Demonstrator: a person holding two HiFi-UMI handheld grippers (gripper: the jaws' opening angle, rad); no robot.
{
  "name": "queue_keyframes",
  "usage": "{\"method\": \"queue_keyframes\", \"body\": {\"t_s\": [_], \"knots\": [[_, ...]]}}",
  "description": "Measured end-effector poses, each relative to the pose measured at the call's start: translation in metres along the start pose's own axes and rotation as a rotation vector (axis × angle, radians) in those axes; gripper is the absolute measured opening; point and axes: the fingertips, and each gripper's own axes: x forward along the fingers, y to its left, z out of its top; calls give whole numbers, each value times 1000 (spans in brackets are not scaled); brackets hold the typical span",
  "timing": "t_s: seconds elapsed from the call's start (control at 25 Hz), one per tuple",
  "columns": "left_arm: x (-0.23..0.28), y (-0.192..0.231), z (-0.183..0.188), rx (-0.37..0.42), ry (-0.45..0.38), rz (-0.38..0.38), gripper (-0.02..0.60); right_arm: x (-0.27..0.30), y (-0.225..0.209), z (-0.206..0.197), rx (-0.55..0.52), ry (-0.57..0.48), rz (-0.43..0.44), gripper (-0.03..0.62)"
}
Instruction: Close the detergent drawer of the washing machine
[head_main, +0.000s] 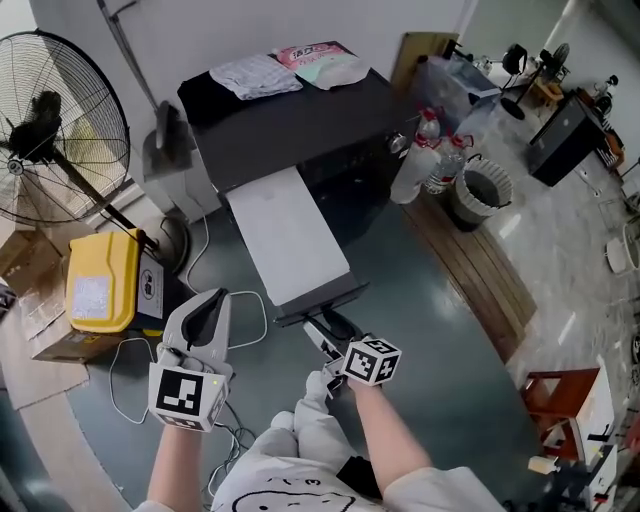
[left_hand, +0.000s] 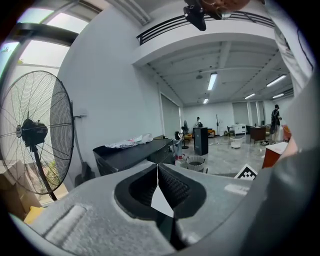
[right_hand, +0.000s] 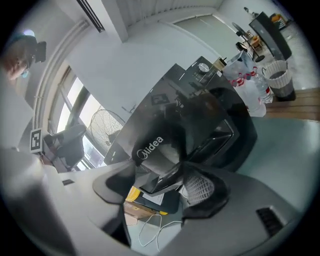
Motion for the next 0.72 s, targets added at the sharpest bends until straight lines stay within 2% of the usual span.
{"method": "queue_keyframes", "body": {"t_s": [0.16,0.4,0.52,0.72], "knots": [[5,1,-3,1,16,9,17,4,0,0,47,2,97,284],[13,4,-7,-3,33,30,17,6,4,2,84,0,197,281],[17,5,-4,-6,30,38,18,4,7,9,186,-38,265,282],[23,2,3,-5,20,49,17,2,9,15,264,-57,284,284]]}}
